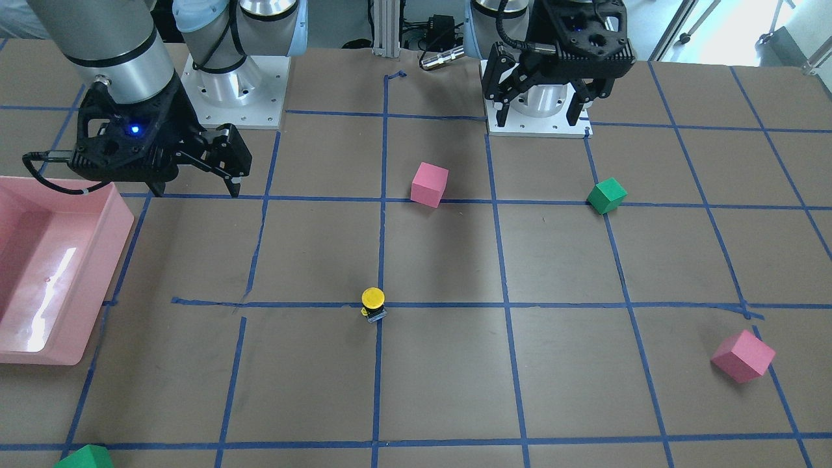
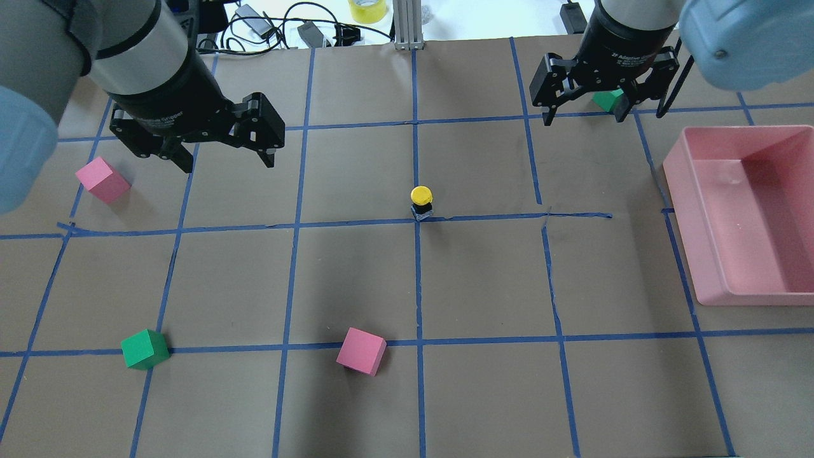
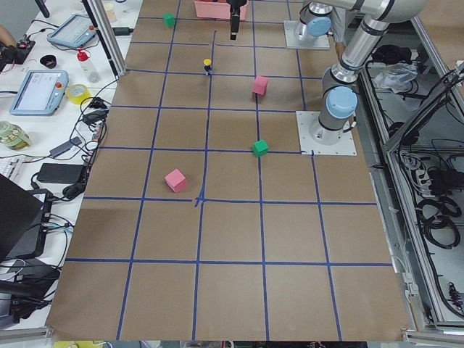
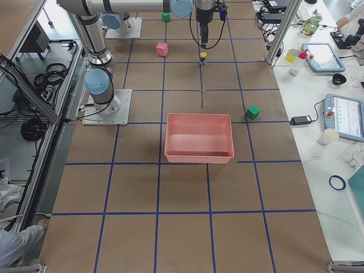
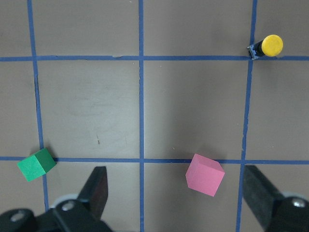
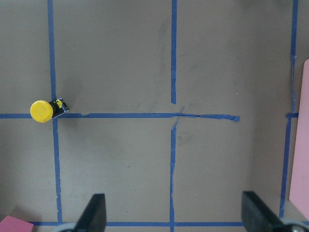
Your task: Align button upright
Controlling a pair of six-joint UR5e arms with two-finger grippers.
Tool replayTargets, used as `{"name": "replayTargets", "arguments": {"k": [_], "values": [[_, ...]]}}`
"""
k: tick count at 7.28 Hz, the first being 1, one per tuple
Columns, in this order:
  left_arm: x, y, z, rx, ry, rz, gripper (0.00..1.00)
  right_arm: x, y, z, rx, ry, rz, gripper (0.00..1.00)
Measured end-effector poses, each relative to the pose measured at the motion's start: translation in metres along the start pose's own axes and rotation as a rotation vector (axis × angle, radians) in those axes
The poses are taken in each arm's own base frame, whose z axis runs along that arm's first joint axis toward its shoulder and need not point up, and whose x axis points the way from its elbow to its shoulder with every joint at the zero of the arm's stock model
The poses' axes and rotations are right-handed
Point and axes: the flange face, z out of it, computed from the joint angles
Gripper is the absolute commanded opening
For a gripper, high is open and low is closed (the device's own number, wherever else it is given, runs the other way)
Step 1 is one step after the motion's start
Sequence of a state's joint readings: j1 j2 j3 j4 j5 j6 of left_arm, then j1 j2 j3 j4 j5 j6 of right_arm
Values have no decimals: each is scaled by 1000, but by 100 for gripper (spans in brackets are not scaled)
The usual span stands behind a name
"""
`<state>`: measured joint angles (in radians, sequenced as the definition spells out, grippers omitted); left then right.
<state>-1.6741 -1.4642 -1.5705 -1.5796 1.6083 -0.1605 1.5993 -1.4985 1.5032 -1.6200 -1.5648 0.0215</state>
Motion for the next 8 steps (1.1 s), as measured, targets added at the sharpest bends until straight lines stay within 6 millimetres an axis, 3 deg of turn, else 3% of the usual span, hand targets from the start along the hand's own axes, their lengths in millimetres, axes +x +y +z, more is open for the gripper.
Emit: {"name": "replayTargets", "arguments": {"k": [3,8], "values": [[-11,-8,2,12,2,-26,100,0,0,0,-2,0,1,100],[-11,-12,15,40,4,-17,100,2,0,0,-2,0,4,100]]}}
